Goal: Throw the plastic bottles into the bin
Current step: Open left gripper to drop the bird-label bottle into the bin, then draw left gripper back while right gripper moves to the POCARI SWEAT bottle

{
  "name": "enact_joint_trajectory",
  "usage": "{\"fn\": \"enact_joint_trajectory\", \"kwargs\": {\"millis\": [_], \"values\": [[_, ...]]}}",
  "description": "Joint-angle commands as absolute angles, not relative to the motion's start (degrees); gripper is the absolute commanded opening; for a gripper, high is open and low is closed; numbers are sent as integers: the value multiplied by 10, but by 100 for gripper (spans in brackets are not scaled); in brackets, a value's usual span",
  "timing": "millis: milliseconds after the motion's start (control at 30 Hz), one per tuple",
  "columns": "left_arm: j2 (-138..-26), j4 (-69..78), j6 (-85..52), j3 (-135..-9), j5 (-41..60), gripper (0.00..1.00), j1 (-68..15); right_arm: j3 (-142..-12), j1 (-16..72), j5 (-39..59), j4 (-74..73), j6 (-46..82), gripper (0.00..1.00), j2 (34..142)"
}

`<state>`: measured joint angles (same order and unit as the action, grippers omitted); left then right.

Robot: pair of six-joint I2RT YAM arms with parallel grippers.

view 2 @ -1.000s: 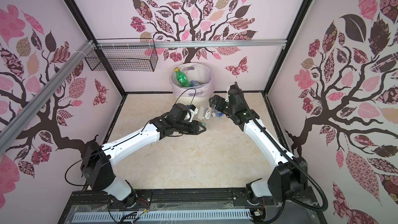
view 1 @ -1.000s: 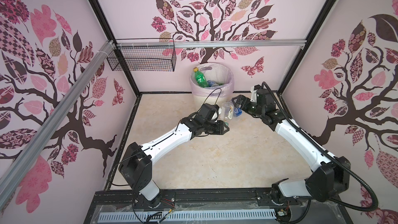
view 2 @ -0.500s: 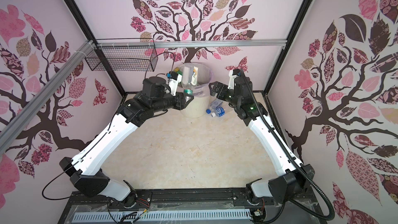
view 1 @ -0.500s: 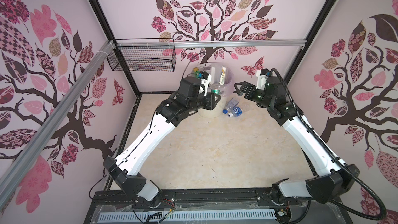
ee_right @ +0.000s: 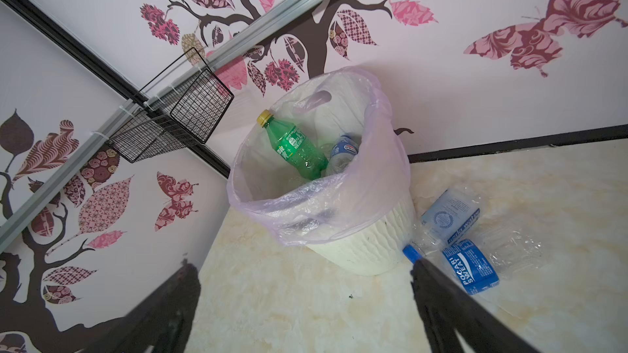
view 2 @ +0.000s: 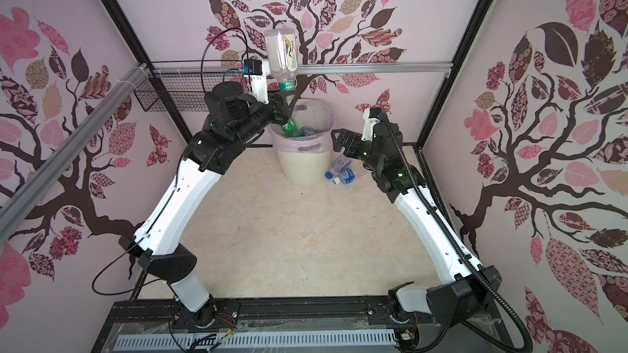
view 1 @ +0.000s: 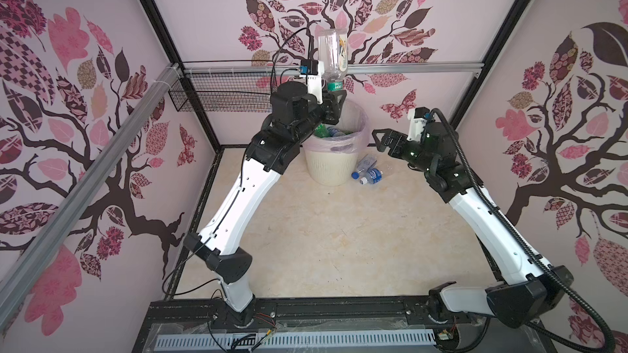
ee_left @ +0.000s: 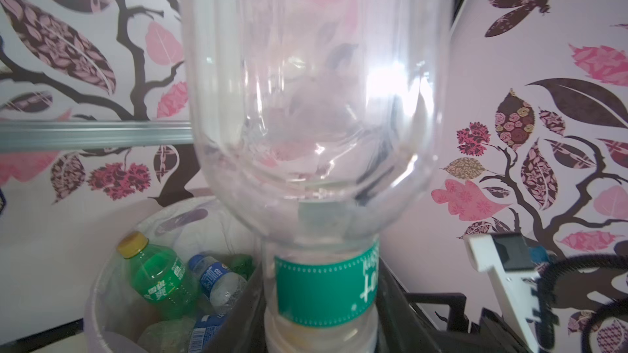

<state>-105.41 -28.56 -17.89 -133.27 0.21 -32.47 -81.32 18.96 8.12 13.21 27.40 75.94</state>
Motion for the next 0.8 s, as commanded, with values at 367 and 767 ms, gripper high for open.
{"fn": "enact_joint_trajectory", "kwargs": {"millis": [367,767], "values": [[-1107,-344,-271,-1370,113,97,-295,-781,192,88,114,304,100,718],[-1007,-340,-257,-1252,114,97,-330,-779,190,38,173,290,100,724]]}}
